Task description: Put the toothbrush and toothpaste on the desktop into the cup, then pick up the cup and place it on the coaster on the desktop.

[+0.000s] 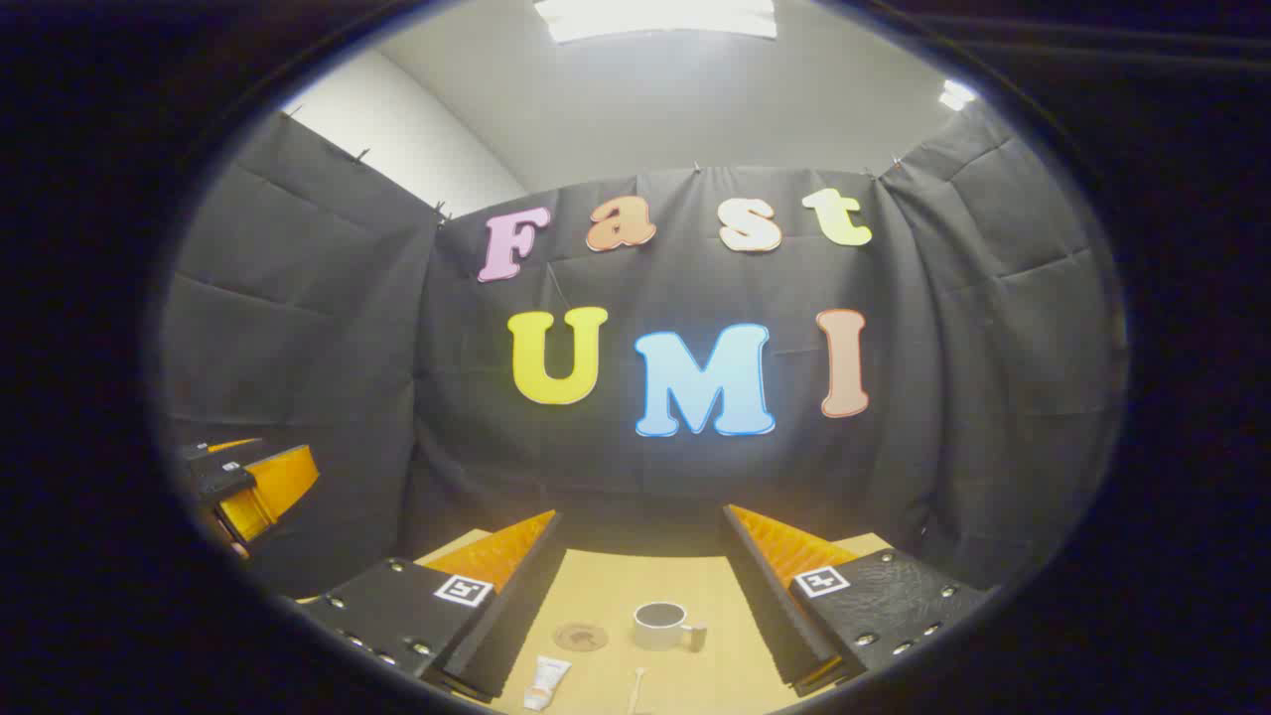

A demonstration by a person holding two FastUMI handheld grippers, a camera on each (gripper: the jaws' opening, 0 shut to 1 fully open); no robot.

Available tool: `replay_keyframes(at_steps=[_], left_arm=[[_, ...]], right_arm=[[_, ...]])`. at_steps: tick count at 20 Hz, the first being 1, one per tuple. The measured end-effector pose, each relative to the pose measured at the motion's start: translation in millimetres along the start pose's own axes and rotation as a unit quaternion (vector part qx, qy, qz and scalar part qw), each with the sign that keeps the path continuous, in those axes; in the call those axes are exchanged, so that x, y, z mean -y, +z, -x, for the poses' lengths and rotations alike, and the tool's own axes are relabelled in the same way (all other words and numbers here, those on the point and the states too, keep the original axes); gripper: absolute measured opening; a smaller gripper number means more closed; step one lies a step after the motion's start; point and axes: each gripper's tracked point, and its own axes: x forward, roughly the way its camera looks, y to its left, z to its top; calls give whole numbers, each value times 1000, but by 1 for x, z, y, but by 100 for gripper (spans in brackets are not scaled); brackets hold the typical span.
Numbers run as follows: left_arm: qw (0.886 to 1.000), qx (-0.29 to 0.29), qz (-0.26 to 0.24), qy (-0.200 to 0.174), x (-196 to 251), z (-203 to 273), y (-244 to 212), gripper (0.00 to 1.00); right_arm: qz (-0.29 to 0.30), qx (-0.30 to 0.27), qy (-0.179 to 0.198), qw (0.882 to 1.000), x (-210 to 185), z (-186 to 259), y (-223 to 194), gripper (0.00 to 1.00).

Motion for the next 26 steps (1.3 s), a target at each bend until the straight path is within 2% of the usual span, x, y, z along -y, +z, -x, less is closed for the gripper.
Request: replay_keyframes(at_steps=[2,5,8,11,12,14,15,16,22,23,24,26], left_arm=[[1000,-19,4,-13,10,-5,-13,95],[999,-34,4,-29,24,-10,-27,92],[998,-32,3,-52,45,-16,-25,95],[997,-35,0,-71,63,-24,-31,95],[996,-37,-4,-77,68,-27,-34,92],[995,-46,-11,-86,76,-30,-45,99],[995,-48,-11,-92,80,-32,-48,92],[994,-52,-13,-99,85,-32,-51,92],[984,-109,-27,-136,108,-47,-97,96],[982,-122,-27,-143,112,-50,-107,93],[979,-139,-28,-148,116,-52,-121,99],[971,-173,-29,-161,125,-58,-151,96]], right_arm=[[8,-12,-2,1000,2,1,-8,94],[9,-26,-7,1000,10,6,-17,94],[-9,-39,-17,999,18,8,-20,94],[-6,-42,-28,999,23,4,-23,94],[-3,-44,-34,998,26,4,-23,94],[-9,-57,-43,997,30,4,-33,94],[-15,-62,-45,997,30,3,-38,94],[-19,-68,-46,996,31,2,-41,94],[-23,-108,-47,993,33,-13,-67,94],[-22,-122,-43,991,32,-16,-77,94],[-22,-139,-38,989,30,-18,-88,94],[-22,-183,-29,982,26,-22,-117,95]])
